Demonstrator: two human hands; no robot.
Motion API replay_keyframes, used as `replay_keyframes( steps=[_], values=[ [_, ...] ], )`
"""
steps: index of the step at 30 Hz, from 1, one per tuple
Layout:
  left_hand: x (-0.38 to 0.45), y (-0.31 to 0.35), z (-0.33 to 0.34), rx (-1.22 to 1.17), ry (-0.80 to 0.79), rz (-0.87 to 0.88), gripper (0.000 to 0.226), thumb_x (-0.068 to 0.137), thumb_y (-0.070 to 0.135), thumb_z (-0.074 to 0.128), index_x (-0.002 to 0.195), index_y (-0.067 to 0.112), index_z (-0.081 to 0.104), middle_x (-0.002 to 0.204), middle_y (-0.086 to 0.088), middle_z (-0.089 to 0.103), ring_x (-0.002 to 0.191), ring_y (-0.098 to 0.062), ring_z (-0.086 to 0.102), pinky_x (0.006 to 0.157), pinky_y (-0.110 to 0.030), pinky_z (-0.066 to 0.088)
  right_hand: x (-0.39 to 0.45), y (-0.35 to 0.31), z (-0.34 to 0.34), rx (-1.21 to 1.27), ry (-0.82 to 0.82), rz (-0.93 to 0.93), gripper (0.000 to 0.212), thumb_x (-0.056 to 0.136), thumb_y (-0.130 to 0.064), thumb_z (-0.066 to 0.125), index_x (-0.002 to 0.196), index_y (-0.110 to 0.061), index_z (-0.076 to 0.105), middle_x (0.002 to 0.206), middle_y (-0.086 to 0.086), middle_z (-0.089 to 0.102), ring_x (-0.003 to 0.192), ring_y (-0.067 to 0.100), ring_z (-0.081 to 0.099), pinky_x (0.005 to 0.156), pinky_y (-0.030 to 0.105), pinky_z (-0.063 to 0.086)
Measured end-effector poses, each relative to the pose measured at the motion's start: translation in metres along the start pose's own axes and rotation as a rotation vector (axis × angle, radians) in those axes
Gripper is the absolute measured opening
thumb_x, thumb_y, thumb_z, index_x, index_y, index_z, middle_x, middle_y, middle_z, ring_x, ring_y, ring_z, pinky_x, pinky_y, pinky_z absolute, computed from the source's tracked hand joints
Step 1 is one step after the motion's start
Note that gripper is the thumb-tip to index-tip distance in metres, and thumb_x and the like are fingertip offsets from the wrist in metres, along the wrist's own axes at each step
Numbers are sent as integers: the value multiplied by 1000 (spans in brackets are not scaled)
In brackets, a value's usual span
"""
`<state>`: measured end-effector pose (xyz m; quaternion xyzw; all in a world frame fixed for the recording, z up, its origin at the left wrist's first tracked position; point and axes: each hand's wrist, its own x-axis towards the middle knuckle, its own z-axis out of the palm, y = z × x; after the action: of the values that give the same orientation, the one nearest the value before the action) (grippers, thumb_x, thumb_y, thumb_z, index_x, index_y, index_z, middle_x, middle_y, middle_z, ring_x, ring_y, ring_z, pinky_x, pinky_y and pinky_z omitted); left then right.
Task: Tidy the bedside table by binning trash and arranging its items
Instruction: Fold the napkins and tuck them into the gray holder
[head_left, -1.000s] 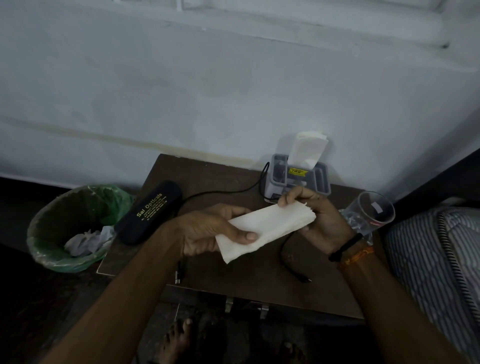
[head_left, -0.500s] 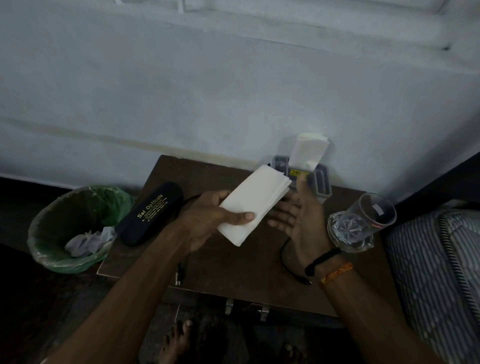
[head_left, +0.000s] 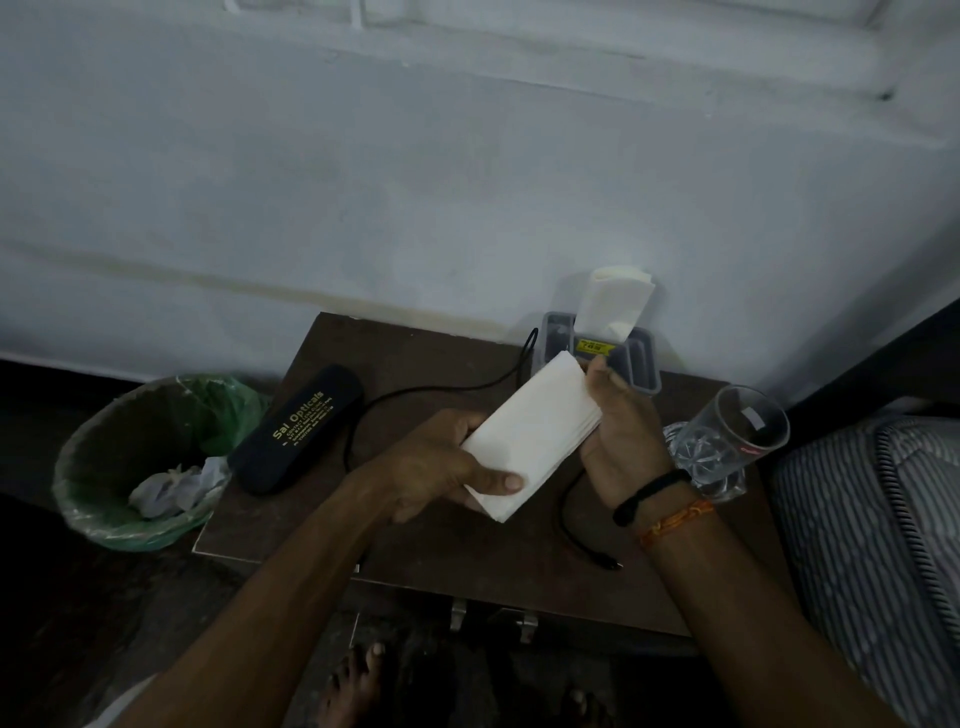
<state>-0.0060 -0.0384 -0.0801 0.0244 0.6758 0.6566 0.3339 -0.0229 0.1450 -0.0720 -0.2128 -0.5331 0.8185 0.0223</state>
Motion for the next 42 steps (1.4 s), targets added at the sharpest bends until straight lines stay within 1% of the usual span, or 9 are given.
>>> replay_keyframes(
  steps=[5,10,16,19,23,27,31,38,42],
  values=[
    [2,0,-2,-66,105,58,50,70,-4,82,114,16,68,110,-3,73,98,-19,71,71,-43,62,-5,-4,-6,-133,-125,132,47,93,-47,58,127,-15,62,119,7,72,109,22,68,86,39,57],
    [3,-2,-2,-59,104,78,55,69,-1,83,119,16,67,112,-4,73,101,-22,70,76,-49,61,-5,-4,-15,-431,-334,126,41,82,-8,76,121,-10,65,116,6,73,106,23,70,81,36,60],
    [5,-6,-1,-29,111,85,52,70,-1,82,117,14,67,110,-4,73,98,-19,72,73,-43,62,-2,3,-22,-680,-456,197,51,77,-10,82,123,-17,62,113,0,74,98,17,72,68,27,57],
    [9,-9,-1,16,120,86,47,73,4,82,115,17,66,109,-1,73,94,-14,72,71,-35,62,-1,2,-22,-734,-424,111,44,83,-8,76,123,-16,61,111,1,73,93,18,73,64,25,57],
    [21,-9,0,311,345,258,36,78,37,79,108,22,65,109,9,71,98,-6,68,83,-34,59,5,-7,-23,-926,-422,-86,34,87,-13,72,120,-16,64,107,1,75,88,16,72,58,22,53],
    [32,2,9,291,483,400,17,87,27,72,99,15,67,98,7,73,90,-6,69,78,-34,59,7,-17,-21,-910,-396,-196,29,90,-12,69,119,-16,66,99,-5,72,64,-13,62,51,6,43],
    [42,14,17,148,508,462,14,84,15,74,94,7,69,93,-1,75,87,-15,72,75,-38,60,9,-28,-26,-903,-457,-199,42,81,-17,79,119,-21,64,95,-6,73,65,-9,65,48,7,44],
    [73,41,19,252,490,534,19,80,12,79,91,2,67,90,-5,75,83,-17,72,74,-37,59,32,-42,-35,-983,-169,-389,13,80,-20,79,85,-12,70,83,-2,73,75,10,69,61,22,54],
    [94,63,21,343,473,562,20,78,15,80,87,5,65,86,-6,74,82,-19,72,73,-42,60,45,-45,-38,-964,5,-538,16,83,-27,76,78,-13,69,73,-3,73,69,13,70,66,34,58]
  ],
)
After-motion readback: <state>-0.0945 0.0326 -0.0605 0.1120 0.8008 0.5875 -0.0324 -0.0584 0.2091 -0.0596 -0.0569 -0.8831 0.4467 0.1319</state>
